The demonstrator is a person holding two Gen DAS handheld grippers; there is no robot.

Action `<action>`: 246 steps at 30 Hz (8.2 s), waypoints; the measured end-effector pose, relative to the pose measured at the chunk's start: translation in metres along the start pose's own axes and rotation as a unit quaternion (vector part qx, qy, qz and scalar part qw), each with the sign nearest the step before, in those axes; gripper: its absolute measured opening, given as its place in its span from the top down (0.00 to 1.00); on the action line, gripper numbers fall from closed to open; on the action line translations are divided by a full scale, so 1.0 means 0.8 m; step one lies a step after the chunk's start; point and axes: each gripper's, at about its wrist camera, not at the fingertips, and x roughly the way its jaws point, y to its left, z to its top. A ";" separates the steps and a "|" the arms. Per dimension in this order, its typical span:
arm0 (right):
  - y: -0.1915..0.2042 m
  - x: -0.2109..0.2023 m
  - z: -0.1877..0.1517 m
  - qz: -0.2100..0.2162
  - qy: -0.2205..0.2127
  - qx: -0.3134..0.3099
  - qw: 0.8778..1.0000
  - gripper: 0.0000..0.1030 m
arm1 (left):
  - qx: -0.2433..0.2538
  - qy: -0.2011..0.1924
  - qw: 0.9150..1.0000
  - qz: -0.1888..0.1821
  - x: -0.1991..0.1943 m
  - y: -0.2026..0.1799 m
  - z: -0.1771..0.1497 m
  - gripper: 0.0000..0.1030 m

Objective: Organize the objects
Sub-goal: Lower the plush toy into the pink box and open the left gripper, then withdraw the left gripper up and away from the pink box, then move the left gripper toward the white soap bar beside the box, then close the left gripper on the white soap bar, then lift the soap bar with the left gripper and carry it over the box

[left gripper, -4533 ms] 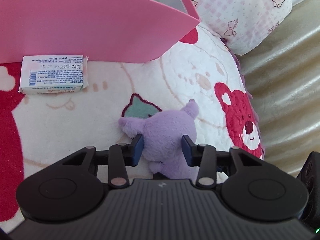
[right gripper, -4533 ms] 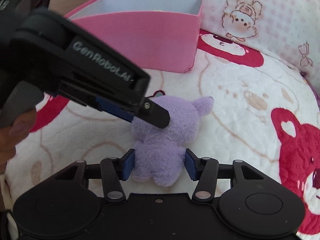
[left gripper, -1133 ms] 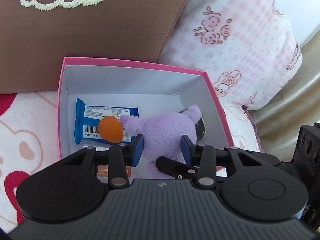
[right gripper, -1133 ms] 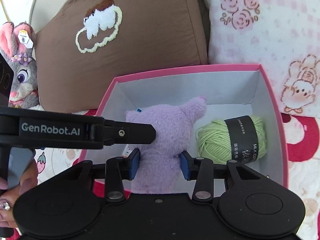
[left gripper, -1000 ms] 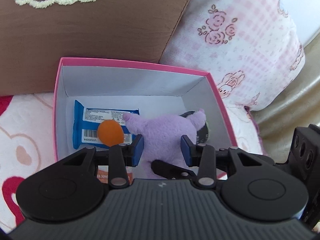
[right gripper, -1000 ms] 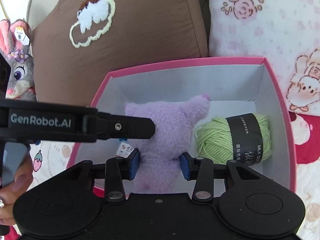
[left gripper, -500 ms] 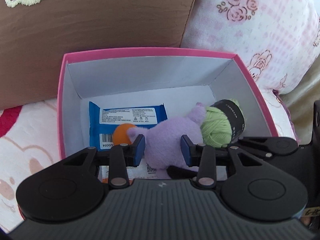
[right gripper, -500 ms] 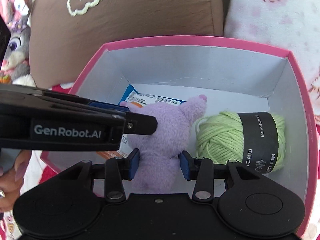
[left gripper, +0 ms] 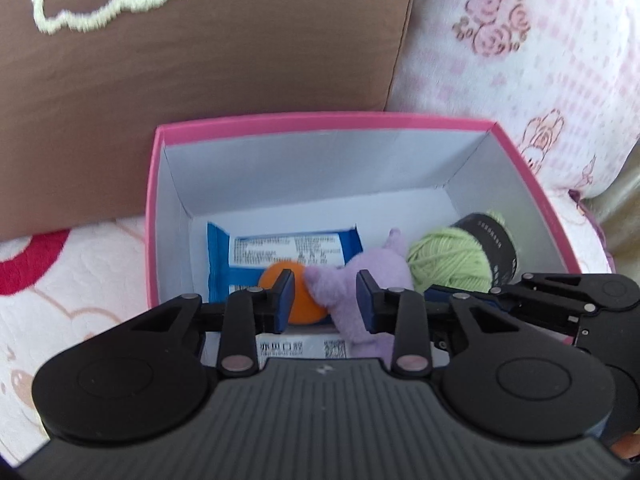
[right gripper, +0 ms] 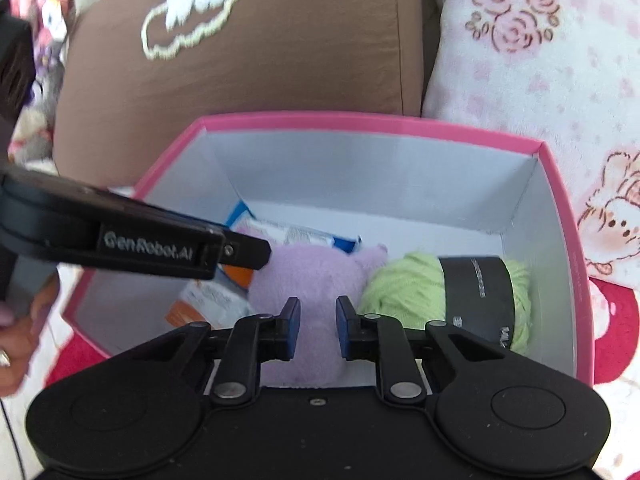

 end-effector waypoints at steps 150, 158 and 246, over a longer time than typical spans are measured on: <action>0.049 -0.076 -0.171 0.013 -0.041 -0.023 0.999 0.10 | -0.015 0.040 0.998 -0.035 -0.089 -0.016 -0.172 0.14; 0.029 -0.050 -0.181 0.044 -0.037 0.028 0.998 0.10 | -0.044 0.032 0.997 -0.050 -0.044 -0.011 -0.173 0.34; 0.142 -0.178 -0.185 -0.030 -0.046 -0.049 0.997 0.20 | 0.020 0.081 0.986 -0.147 -0.171 -0.053 -0.202 0.60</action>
